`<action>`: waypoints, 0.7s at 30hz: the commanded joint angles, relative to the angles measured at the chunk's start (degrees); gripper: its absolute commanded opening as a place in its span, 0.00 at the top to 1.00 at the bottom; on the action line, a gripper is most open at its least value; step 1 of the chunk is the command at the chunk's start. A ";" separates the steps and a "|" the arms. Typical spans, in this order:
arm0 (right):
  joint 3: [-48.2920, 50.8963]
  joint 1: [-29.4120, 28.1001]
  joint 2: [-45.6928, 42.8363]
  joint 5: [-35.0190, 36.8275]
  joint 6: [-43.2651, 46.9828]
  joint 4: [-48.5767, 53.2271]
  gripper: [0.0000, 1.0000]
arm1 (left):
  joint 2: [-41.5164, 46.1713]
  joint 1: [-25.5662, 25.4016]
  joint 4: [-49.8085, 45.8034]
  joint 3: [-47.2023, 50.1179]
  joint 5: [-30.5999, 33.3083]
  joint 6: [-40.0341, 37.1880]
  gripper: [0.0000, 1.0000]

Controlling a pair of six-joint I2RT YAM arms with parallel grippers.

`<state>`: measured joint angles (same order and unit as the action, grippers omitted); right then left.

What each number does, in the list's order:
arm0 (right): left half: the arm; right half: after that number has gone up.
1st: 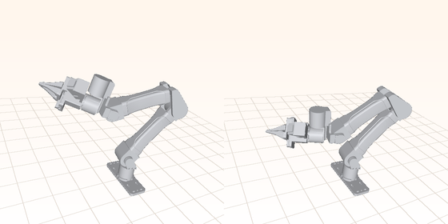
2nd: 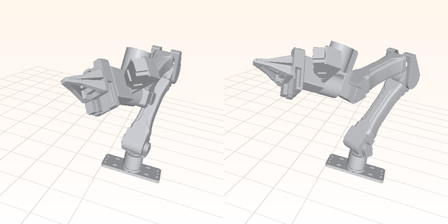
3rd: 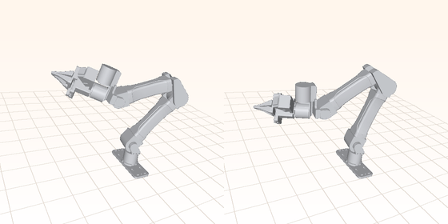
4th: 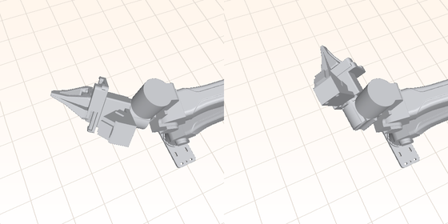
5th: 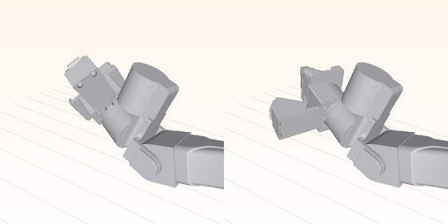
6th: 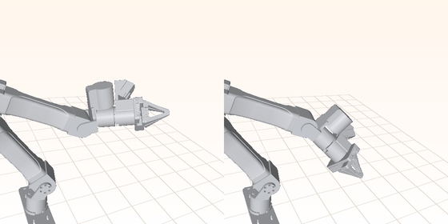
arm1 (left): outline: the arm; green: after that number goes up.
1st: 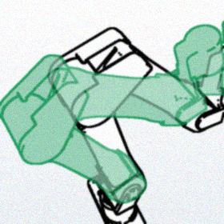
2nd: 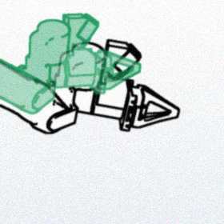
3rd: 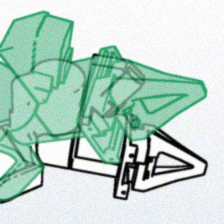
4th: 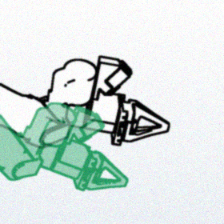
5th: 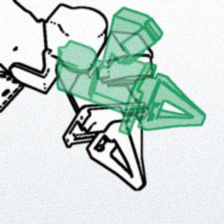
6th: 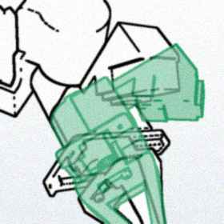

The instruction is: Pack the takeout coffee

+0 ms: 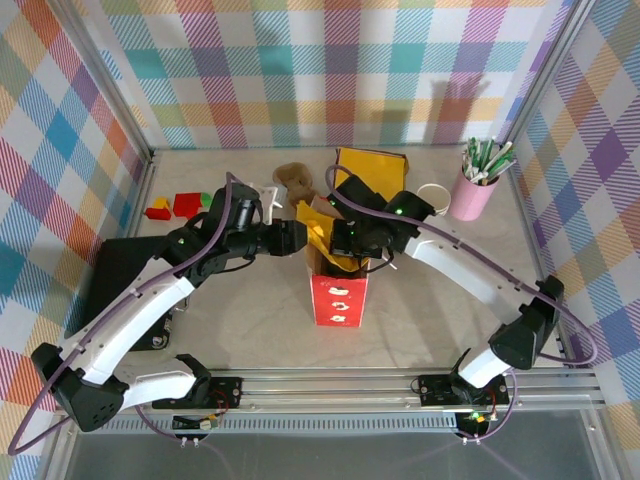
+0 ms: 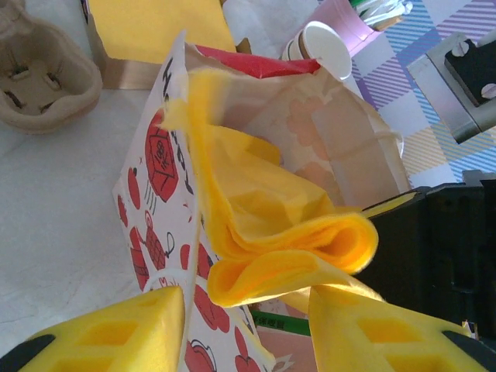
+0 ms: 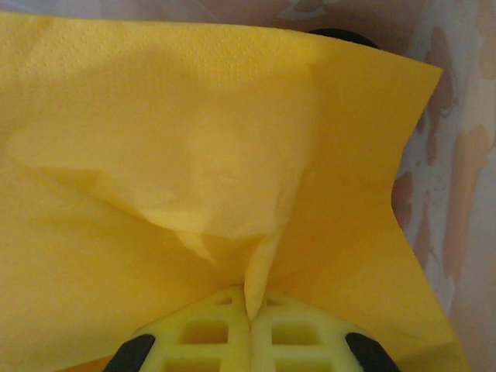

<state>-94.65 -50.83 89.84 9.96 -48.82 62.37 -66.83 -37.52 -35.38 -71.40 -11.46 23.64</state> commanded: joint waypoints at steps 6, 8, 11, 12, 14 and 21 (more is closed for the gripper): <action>-6.67 -1.64 6.79 6.99 3.28 12.44 1.00 | -0.98 -0.63 0.82 0.99 -0.27 -0.17 0.55; -7.21 -1.86 8.24 7.34 3.66 13.81 1.00 | -0.85 -0.60 0.75 1.26 -0.07 -0.38 0.55; -8.29 -2.51 10.09 9.29 3.95 16.09 1.00 | -1.02 -0.63 0.89 1.63 -0.04 -0.44 0.55; -8.60 -2.65 10.73 9.91 3.91 16.84 1.00 | -1.11 -0.62 0.86 1.70 -0.13 -0.46 0.55; -9.00 -2.87 11.50 11.05 3.91 17.92 1.00 | -1.22 -0.63 0.74 1.83 0.19 -0.52 0.55; -12.13 -3.40 12.51 11.49 4.17 19.19 0.78 | -0.95 -0.65 0.22 1.73 1.17 -1.04 0.55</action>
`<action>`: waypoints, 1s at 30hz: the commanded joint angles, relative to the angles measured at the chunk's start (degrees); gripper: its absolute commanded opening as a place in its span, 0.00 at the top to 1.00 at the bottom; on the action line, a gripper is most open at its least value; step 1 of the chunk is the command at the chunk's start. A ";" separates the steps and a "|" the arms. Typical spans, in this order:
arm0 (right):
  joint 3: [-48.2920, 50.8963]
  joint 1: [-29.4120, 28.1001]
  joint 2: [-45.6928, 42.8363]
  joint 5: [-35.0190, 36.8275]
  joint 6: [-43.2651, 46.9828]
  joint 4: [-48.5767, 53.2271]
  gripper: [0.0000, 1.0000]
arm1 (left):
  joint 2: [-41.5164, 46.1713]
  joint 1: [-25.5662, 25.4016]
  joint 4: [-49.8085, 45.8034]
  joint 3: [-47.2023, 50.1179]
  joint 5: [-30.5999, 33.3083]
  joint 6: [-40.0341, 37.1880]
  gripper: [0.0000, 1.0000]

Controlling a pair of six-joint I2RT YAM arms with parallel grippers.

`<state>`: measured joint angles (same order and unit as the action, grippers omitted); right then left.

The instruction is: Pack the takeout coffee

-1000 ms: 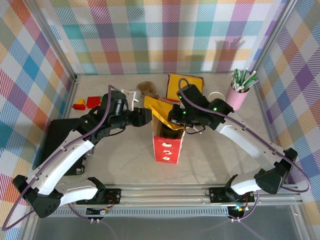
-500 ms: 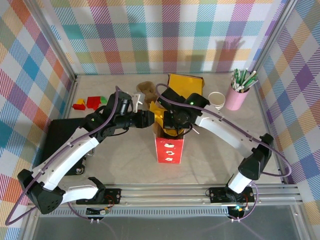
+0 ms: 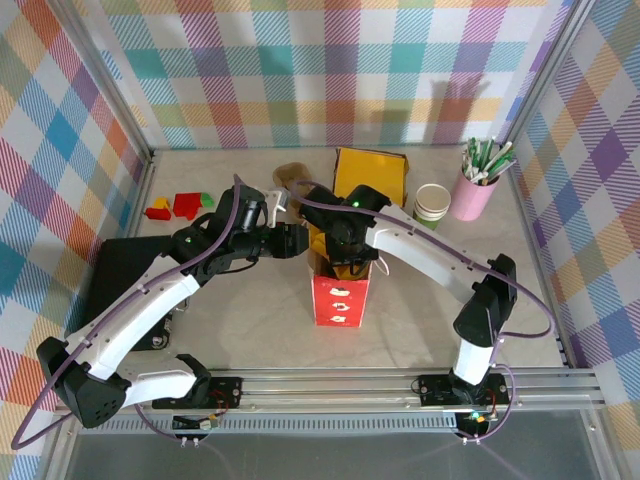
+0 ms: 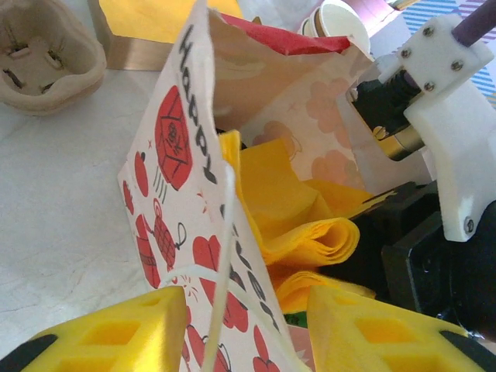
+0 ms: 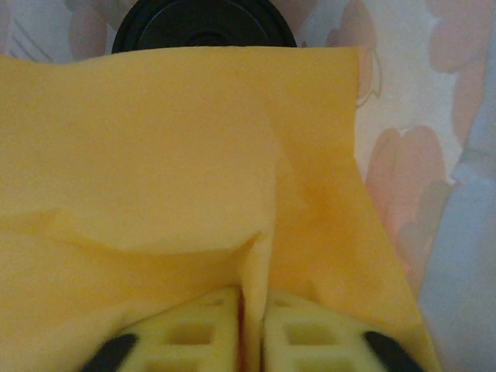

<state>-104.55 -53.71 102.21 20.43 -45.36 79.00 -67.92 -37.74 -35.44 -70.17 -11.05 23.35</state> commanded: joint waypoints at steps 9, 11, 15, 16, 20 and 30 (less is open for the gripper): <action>-11.50 -0.52 -2.20 1.36 3.52 1.70 0.59 | 1.24 -0.40 -0.98 -1.27 1.90 -1.46 0.55; -13.30 -0.52 -2.07 2.13 3.96 2.32 0.58 | 1.61 -0.36 -1.28 -1.44 2.25 -1.60 0.55; -12.66 -0.52 -3.98 0.33 5.65 -2.48 0.58 | 2.39 -0.41 -1.71 -1.72 3.08 -1.76 0.55; -11.29 -0.52 -5.11 -1.34 5.65 -4.98 0.58 | 2.51 -0.41 -1.82 -1.81 3.39 -1.74 0.55; -6.14 -0.43 -7.98 -5.89 5.30 -14.18 0.58 | 3.55 -0.41 -1.93 -1.98 4.42 -1.68 0.55; -1.53 1.33 -4.26 -7.93 4.82 -18.26 0.67 | 5.95 -0.39 -2.26 -2.05 6.56 -1.63 0.55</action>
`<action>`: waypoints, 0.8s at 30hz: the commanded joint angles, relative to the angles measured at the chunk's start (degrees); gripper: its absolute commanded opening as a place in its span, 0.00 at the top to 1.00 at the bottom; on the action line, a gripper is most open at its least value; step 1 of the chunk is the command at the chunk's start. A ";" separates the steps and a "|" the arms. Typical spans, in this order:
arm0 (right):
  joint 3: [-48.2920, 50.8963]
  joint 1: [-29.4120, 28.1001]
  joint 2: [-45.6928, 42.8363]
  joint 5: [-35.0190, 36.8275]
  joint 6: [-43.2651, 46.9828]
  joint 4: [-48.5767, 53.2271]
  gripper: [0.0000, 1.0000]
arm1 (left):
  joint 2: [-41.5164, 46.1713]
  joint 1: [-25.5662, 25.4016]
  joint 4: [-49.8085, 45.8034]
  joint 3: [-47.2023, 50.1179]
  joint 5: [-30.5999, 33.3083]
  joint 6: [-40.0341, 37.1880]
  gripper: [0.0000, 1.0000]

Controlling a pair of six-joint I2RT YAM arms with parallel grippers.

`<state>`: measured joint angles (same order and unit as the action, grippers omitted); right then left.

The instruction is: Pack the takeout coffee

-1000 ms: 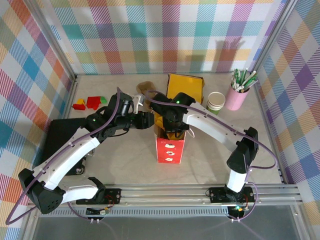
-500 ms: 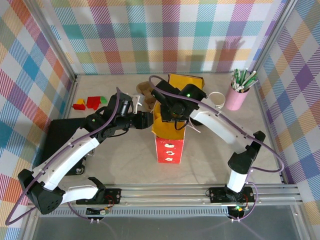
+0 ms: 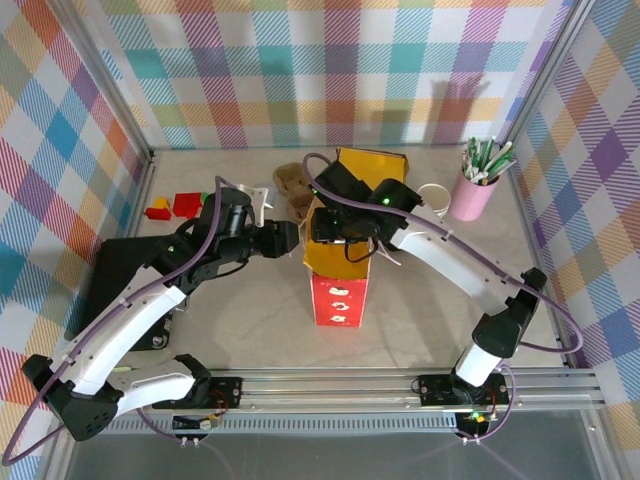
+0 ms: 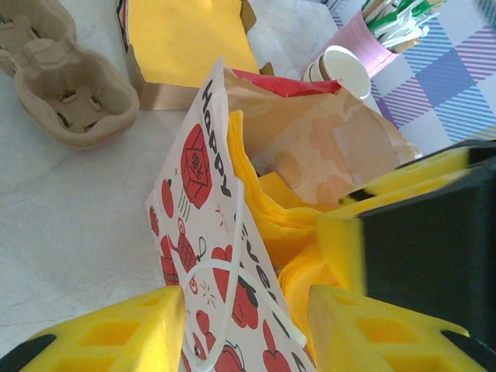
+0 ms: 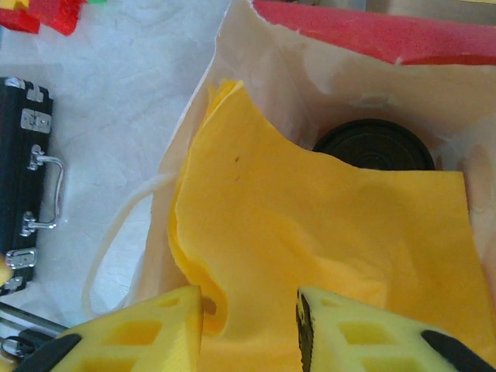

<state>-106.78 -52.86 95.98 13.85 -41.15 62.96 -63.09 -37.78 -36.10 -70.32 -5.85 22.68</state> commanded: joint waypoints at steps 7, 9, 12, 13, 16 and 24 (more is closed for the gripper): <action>3.19 1.00 7.00 3.82 1.70 1.69 0.83 | 1.74 -0.36 -2.55 -1.91 2.06 -1.21 0.54; 5.06 1.08 7.44 4.28 1.56 1.43 0.84 | 1.91 -0.36 -2.82 -1.73 2.34 -1.32 0.54; 5.85 1.18 7.46 3.18 1.24 0.93 0.83 | 2.07 -0.36 -3.01 -1.53 2.67 -1.39 0.54; 5.27 1.18 7.18 2.79 1.33 0.98 0.82 | 2.07 -0.36 -3.01 -1.40 2.84 -1.33 0.54; 2.98 1.18 5.70 2.77 2.51 1.02 0.74 | 2.00 -0.32 -3.01 -1.22 3.37 -1.40 0.54; -9.18 1.18 0.84 2.69 9.31 3.38 0.56 | 2.33 -0.28 -3.97 -2.55 11.15 -1.81 0.51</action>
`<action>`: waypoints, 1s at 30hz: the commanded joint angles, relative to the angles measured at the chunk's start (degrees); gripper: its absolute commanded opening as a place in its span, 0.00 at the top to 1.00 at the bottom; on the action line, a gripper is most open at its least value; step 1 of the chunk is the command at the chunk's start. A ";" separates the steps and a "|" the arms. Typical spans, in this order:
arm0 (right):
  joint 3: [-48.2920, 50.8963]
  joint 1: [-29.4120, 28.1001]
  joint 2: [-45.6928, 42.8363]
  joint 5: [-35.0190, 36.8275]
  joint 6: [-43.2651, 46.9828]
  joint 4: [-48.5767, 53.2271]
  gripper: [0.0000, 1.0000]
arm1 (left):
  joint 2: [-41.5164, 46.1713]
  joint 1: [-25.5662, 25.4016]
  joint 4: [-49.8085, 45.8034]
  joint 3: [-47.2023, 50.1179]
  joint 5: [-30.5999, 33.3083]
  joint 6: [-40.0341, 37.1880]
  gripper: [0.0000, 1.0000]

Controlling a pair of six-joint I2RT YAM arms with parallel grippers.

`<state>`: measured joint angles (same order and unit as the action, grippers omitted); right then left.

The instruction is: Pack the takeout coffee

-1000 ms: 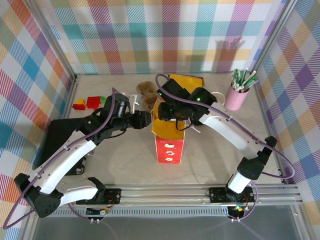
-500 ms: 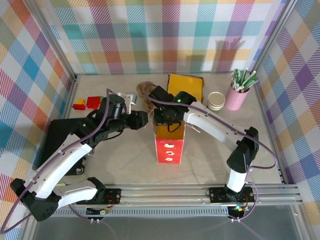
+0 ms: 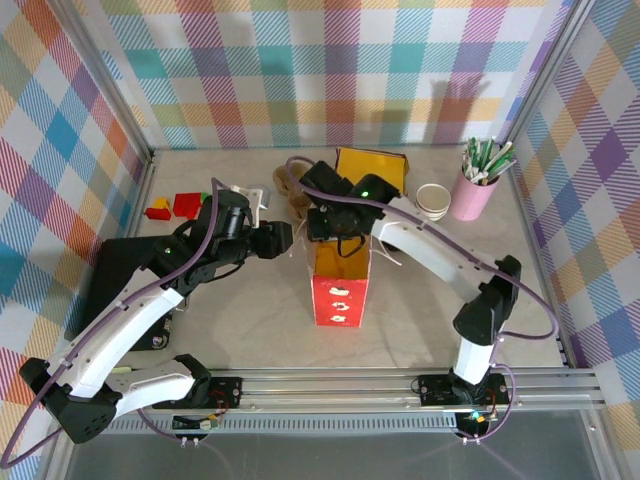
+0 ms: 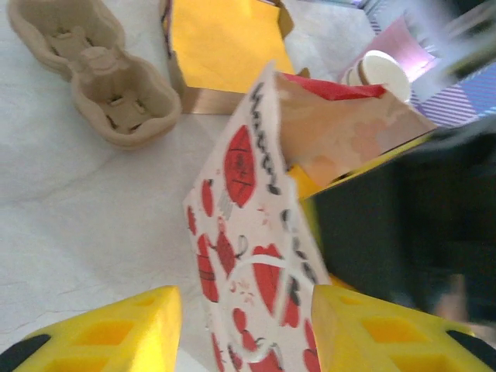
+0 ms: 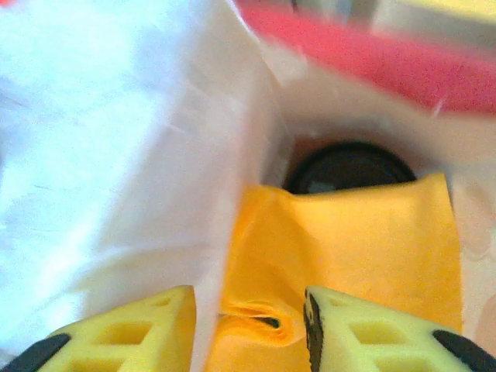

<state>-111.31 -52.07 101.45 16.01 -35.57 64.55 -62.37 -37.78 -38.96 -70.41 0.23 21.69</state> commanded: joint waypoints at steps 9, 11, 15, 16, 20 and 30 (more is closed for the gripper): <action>4.68 2.25 -21.95 14.39 14.68 -4.01 0.40 | 5.49 1.95 2.77 0.42 28.09 -3.57 0.32; 12.68 5.68 -27.86 15.44 15.73 -7.27 0.37 | 6.64 2.74 5.92 3.07 33.11 -5.11 0.22; 33.08 17.86 -41.33 13.64 17.35 -16.74 0.26 | 8.69 4.78 16.39 11.73 40.07 -12.62 0.14; 37.77 20.25 -44.29 13.65 18.42 -19.46 0.22 | 8.97 5.26 19.50 14.02 41.45 -14.64 0.13; 57.55 28.90 -54.63 14.62 24.92 -32.66 0.05 | 8.42 9.94 31.82 23.38 44.57 -19.01 0.05; 89.31 42.23 -57.82 11.82 30.08 -68.09 0.01 | -0.11 23.23 50.85 41.77 41.11 -13.87 0.00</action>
<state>-25.76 -11.86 43.46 29.36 -8.08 14.02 -60.75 -16.14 1.45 -32.25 41.56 6.83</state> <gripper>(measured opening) 0.989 0.996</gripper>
